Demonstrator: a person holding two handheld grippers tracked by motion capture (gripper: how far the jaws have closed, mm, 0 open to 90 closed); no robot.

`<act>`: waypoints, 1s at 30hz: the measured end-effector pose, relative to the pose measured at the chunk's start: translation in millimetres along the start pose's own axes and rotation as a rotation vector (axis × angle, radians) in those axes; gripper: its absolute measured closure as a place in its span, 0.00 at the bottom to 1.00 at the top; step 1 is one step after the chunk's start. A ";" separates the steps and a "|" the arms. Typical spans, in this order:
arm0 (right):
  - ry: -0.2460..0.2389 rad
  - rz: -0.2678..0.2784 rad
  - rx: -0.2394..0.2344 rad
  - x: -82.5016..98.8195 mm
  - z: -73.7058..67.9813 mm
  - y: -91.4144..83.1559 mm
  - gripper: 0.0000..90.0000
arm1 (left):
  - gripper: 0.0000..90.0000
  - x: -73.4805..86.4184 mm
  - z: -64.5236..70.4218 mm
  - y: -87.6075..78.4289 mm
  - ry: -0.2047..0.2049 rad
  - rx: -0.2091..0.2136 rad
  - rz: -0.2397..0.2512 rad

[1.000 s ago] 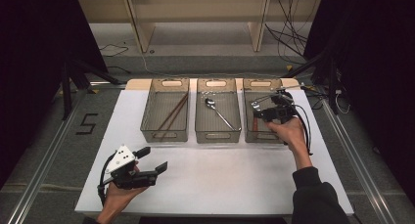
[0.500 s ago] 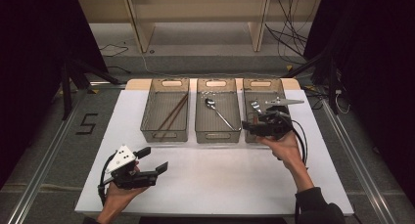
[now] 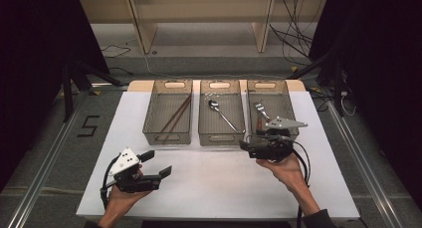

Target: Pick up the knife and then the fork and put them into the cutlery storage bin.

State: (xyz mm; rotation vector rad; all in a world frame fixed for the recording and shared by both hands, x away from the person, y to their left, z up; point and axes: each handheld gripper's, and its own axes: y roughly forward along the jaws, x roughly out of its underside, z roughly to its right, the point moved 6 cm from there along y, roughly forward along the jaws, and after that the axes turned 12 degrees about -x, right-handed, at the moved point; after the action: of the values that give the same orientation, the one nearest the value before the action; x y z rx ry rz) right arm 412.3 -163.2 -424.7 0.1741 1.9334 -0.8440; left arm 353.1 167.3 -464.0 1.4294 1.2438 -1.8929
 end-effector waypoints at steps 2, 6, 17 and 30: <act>-0.003 0.002 -0.011 4.3 -3.8 -1.7 0.25 | 0.17 0.1 0.4 0.3 0.000 0.002 -0.001; -0.003 0.024 -0.026 12.0 -9.7 -6.1 0.25 | 0.17 0.3 1.0 0.5 -0.001 0.003 -0.001; -0.031 0.055 -0.039 30.7 -20.4 -16.2 0.24 | 0.17 1.0 3.2 0.9 0.009 0.020 -0.011; -0.056 0.107 -0.041 51.4 -25.0 -23.0 0.23 | 0.17 1.9 6.6 1.7 0.009 0.041 -0.023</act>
State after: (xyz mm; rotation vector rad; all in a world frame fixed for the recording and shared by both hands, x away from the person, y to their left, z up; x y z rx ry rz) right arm 357.5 -176.5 -449.4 0.2248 1.8704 -0.7310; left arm 350.4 161.2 -466.1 1.4521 1.2375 -1.9392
